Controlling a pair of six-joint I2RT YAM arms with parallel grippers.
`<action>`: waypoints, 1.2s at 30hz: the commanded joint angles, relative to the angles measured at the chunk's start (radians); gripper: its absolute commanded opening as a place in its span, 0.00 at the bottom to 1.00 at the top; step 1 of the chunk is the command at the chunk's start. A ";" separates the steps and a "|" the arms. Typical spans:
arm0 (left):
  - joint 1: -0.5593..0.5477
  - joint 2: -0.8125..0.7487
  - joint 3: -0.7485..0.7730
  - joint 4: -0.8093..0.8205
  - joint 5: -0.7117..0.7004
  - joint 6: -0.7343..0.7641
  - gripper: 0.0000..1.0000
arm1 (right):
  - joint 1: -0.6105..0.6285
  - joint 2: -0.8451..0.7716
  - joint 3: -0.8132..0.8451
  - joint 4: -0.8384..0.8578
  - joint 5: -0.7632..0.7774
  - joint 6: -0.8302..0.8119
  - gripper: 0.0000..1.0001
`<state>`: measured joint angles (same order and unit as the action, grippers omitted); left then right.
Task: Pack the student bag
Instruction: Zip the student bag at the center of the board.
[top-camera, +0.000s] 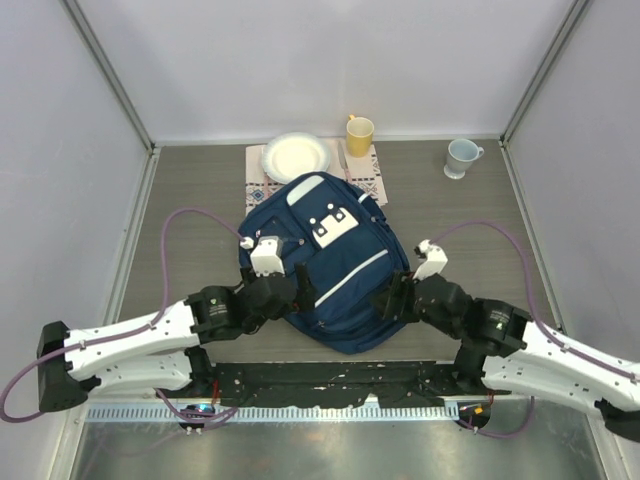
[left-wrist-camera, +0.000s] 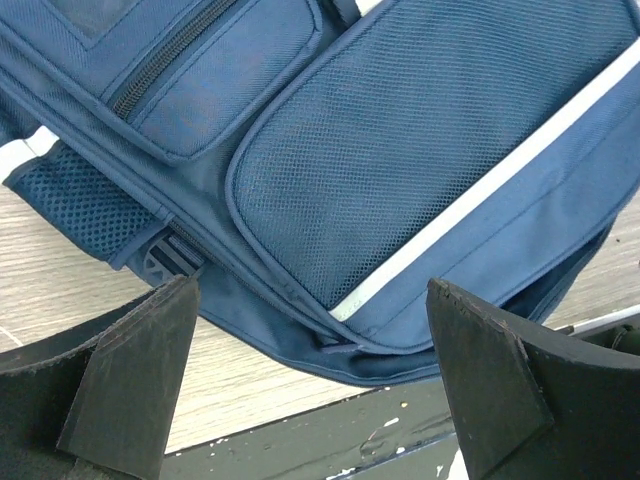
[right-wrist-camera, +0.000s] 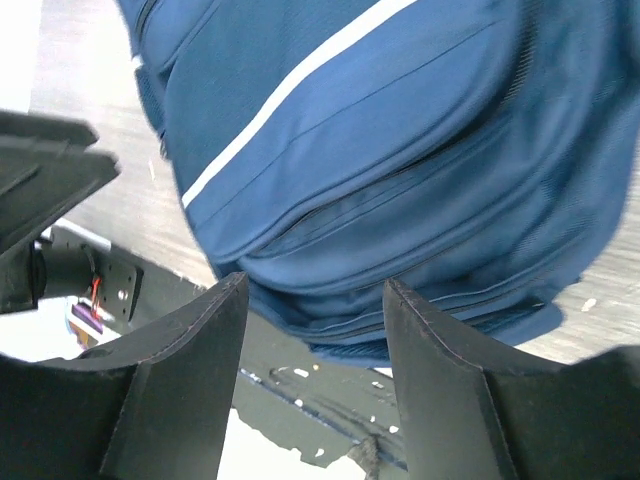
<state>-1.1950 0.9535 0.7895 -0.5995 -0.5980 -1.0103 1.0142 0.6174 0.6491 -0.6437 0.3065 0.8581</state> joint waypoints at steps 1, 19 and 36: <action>0.017 0.017 -0.015 0.082 0.024 -0.063 1.00 | 0.188 0.100 0.021 0.119 0.228 0.109 0.61; 0.032 0.025 -0.263 0.474 0.030 -0.254 0.84 | 0.590 0.436 0.014 0.386 0.560 0.361 0.60; 0.069 0.073 -0.240 0.566 0.056 -0.229 0.11 | 0.593 0.533 -0.014 0.414 0.580 0.452 0.60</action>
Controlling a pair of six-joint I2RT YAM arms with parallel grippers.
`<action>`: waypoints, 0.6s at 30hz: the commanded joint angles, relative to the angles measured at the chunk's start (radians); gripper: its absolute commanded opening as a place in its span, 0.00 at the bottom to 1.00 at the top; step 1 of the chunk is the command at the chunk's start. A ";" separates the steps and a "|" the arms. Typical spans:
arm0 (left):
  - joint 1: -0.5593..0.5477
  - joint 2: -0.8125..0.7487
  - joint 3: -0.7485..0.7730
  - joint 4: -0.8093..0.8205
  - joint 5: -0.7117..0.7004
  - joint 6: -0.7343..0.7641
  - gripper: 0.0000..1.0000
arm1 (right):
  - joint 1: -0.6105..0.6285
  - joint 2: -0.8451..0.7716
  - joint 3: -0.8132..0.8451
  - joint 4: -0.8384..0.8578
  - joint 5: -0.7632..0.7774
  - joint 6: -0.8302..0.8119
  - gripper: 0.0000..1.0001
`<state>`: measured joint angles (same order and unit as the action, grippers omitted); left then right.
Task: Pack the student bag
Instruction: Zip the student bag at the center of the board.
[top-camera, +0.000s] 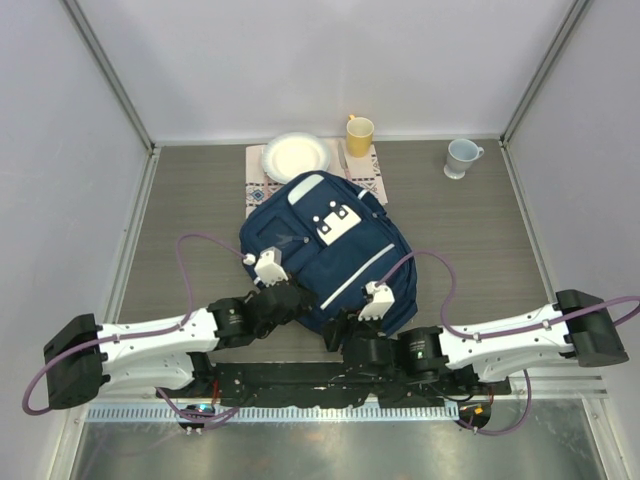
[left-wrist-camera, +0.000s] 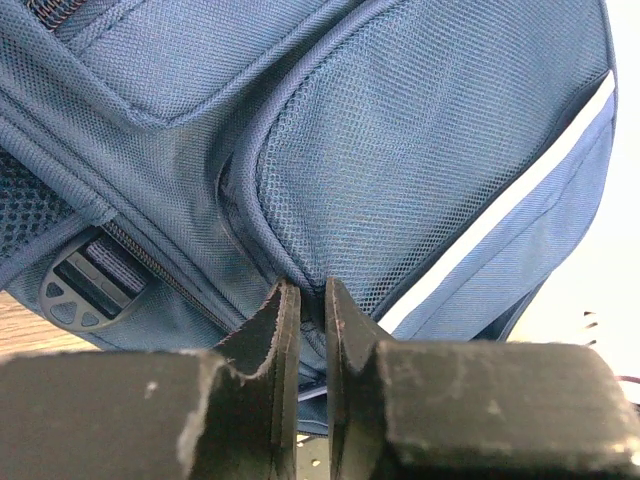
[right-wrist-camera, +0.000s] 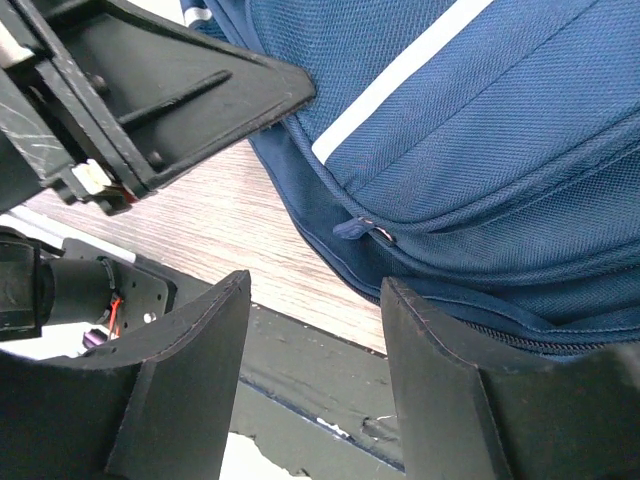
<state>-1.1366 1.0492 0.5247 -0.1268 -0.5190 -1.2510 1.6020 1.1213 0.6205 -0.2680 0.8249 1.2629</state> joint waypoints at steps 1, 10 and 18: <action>0.011 -0.025 0.032 0.081 -0.019 0.013 0.09 | 0.007 0.035 0.018 0.036 0.066 0.047 0.59; 0.011 -0.089 0.054 0.053 -0.006 0.018 0.00 | -0.030 0.015 -0.013 0.087 0.053 0.033 0.45; 0.011 -0.120 0.080 0.047 0.008 0.035 0.00 | -0.111 0.015 -0.021 0.170 -0.023 -0.031 0.42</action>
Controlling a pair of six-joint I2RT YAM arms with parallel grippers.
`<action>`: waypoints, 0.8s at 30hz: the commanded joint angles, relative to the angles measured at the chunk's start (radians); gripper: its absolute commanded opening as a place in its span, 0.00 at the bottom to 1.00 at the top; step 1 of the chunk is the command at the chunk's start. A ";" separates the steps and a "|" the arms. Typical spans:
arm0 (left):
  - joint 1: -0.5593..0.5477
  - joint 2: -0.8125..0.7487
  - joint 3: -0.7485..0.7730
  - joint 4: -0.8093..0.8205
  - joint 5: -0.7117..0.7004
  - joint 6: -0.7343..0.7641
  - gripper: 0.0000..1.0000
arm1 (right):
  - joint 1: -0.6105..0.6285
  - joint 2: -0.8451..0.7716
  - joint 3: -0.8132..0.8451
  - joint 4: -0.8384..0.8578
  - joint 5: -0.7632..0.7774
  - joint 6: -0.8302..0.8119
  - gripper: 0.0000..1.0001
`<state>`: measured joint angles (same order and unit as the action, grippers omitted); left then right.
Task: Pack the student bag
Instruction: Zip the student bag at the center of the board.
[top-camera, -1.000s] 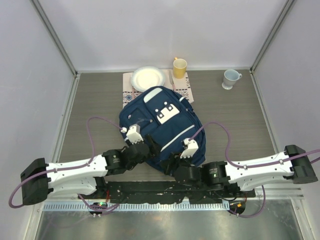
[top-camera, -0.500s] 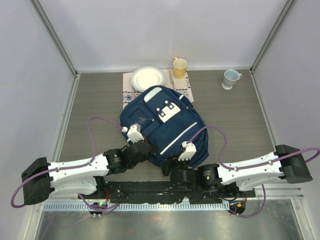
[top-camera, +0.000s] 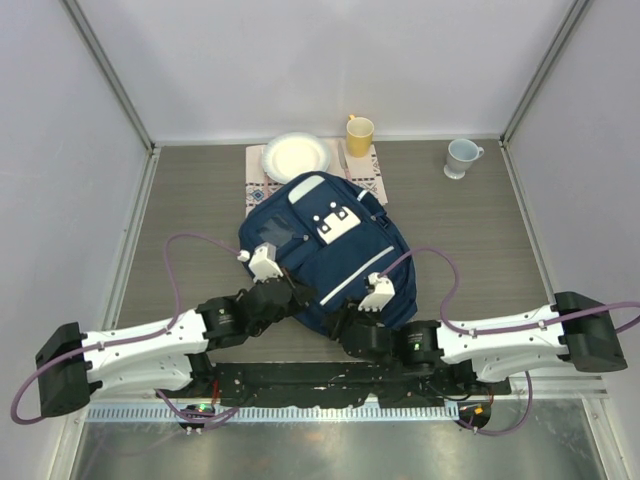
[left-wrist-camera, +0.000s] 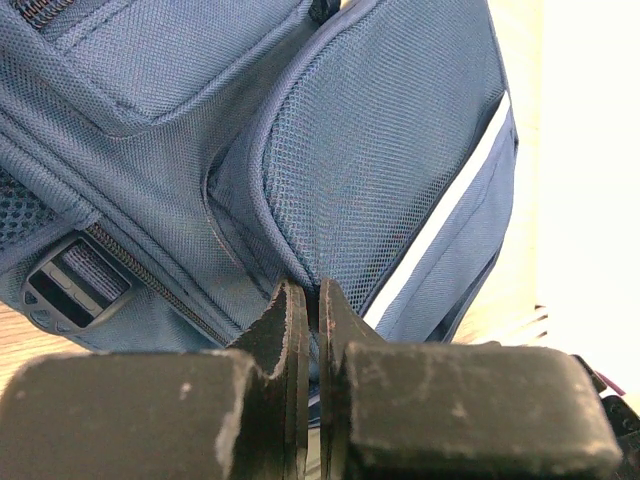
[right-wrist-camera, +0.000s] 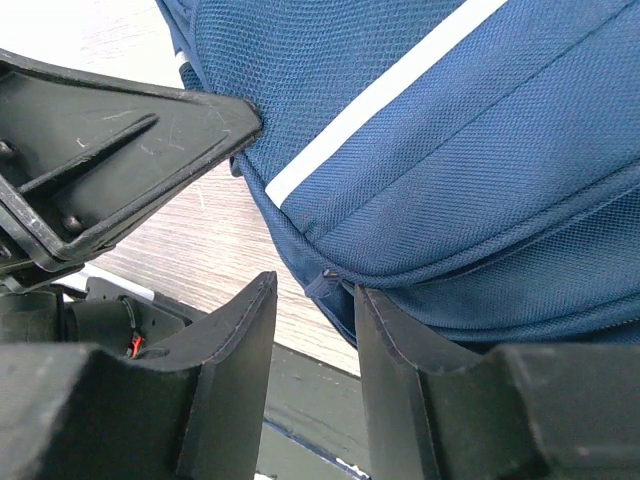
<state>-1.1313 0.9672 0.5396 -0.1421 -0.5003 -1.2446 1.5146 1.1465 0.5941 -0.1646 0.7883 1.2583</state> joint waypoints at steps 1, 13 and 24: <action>0.005 -0.039 0.066 0.064 -0.007 0.028 0.00 | -0.045 -0.005 0.006 0.068 0.005 -0.028 0.42; 0.005 -0.044 0.083 0.088 0.012 0.042 0.00 | -0.062 0.048 0.027 0.070 -0.038 -0.024 0.46; 0.007 -0.061 0.077 0.101 0.034 0.040 0.00 | -0.067 0.101 0.019 0.062 0.048 0.029 0.19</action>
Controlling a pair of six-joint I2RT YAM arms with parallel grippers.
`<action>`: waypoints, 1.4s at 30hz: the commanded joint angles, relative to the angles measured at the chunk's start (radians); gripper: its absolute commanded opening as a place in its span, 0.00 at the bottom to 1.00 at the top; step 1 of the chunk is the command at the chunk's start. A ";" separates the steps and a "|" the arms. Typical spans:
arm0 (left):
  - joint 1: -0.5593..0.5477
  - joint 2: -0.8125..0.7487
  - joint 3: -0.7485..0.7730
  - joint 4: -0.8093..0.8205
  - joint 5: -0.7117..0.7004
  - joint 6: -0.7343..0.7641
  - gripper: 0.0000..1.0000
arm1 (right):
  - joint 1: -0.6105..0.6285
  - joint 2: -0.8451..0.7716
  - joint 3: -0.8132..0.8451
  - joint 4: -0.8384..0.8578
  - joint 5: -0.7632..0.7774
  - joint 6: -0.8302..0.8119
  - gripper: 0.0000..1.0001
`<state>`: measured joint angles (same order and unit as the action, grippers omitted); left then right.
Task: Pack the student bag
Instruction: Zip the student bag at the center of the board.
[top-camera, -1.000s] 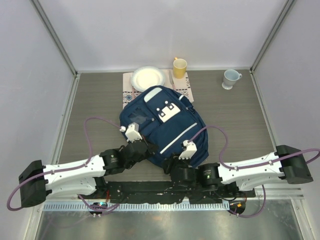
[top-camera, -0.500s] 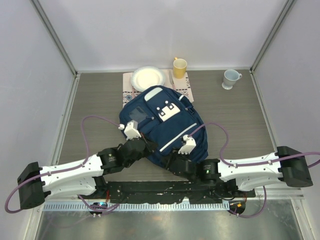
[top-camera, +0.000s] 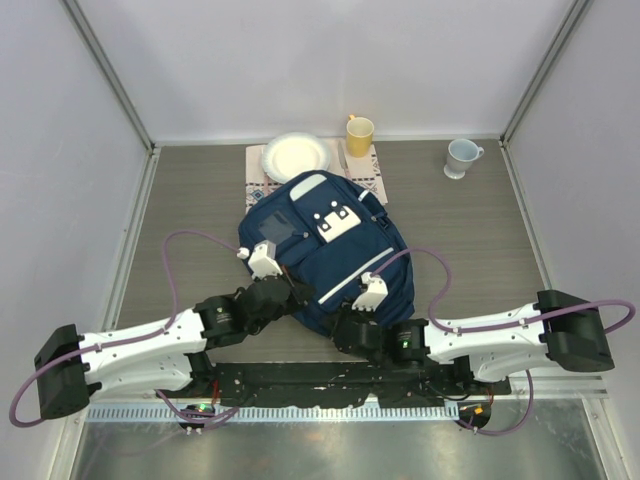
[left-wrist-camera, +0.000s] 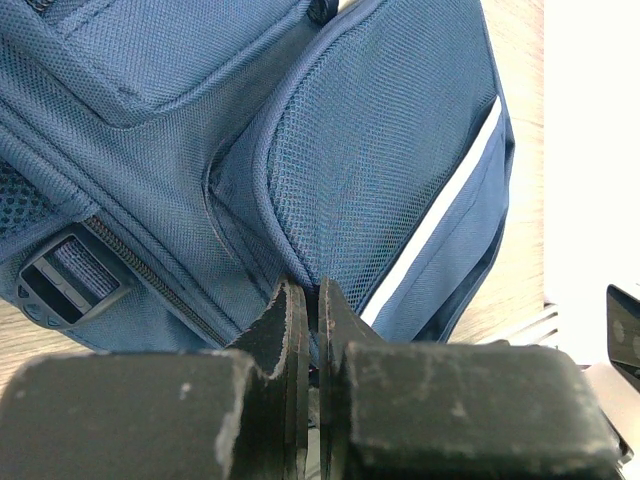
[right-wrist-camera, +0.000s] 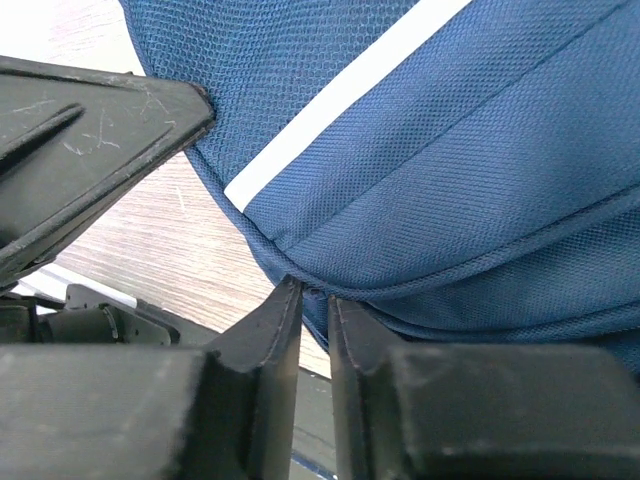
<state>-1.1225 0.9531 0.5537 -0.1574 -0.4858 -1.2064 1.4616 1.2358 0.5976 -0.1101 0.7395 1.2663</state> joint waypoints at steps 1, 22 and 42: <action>-0.003 -0.050 0.061 0.114 0.018 0.002 0.00 | -0.014 0.011 0.016 0.004 0.098 0.022 0.12; -0.003 -0.063 0.060 0.119 0.024 -0.002 0.00 | -0.017 0.047 0.010 -0.060 0.159 0.054 0.19; -0.003 -0.092 0.045 0.041 -0.020 -0.004 0.00 | -0.006 -0.013 0.019 -0.109 0.150 -0.082 0.01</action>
<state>-1.1172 0.9291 0.5537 -0.1654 -0.4858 -1.2026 1.4666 1.2675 0.6079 -0.1204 0.7811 1.2381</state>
